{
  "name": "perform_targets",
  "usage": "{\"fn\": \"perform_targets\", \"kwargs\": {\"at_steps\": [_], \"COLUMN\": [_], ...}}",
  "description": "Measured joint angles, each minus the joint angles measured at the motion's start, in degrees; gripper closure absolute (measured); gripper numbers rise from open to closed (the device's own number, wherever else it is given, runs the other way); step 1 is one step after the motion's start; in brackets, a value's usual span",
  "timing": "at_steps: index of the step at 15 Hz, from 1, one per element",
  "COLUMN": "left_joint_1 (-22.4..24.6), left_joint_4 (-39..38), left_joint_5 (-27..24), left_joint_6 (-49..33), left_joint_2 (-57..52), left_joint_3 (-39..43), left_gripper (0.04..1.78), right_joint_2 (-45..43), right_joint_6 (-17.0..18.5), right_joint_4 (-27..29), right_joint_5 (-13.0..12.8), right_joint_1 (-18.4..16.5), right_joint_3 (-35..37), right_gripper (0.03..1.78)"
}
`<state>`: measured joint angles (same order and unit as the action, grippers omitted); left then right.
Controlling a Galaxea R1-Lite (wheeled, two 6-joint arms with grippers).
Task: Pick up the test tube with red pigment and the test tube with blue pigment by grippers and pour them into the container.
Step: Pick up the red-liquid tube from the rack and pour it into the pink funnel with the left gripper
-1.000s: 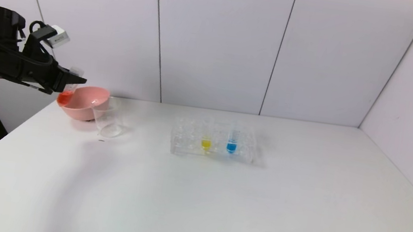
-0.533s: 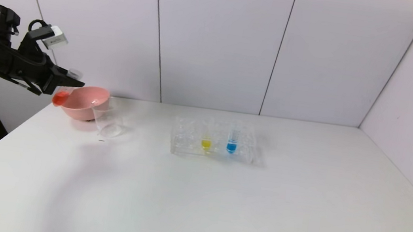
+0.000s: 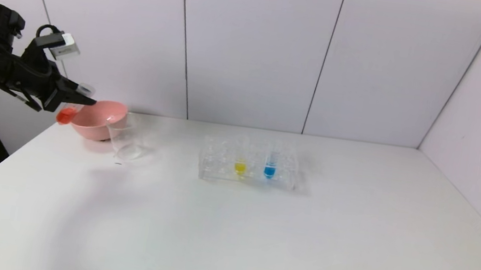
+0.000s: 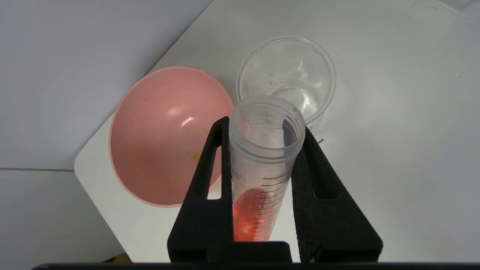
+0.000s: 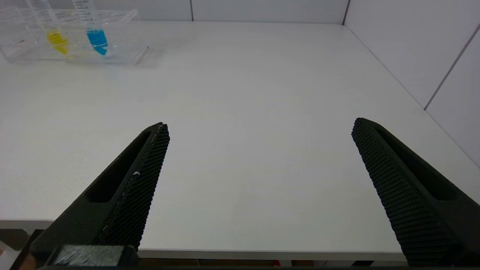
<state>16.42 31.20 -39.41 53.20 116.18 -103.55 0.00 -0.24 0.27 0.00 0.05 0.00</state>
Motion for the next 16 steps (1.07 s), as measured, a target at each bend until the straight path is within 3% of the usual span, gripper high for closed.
{"fn": "perform_targets", "kwargs": {"at_steps": [4, 16], "left_joint_1": [0.0, 0.6], "left_joint_4": [11.0, 11.8], "left_joint_5": [-1.9, -2.5], "left_joint_6": [8.9, 16.2], "left_joint_2": [3.7, 6.4], "left_joint_3": [-8.4, -10.3], "left_gripper": [1.36, 1.36], "right_joint_2": [0.0, 0.0], "right_joint_6": [0.0, 0.0], "right_joint_4": [0.0, 0.0], "right_joint_5": [0.0, 0.0], "right_joint_1": [0.0, 0.0], "right_joint_3": [0.0, 0.0], "right_gripper": [0.04, 0.04]}}
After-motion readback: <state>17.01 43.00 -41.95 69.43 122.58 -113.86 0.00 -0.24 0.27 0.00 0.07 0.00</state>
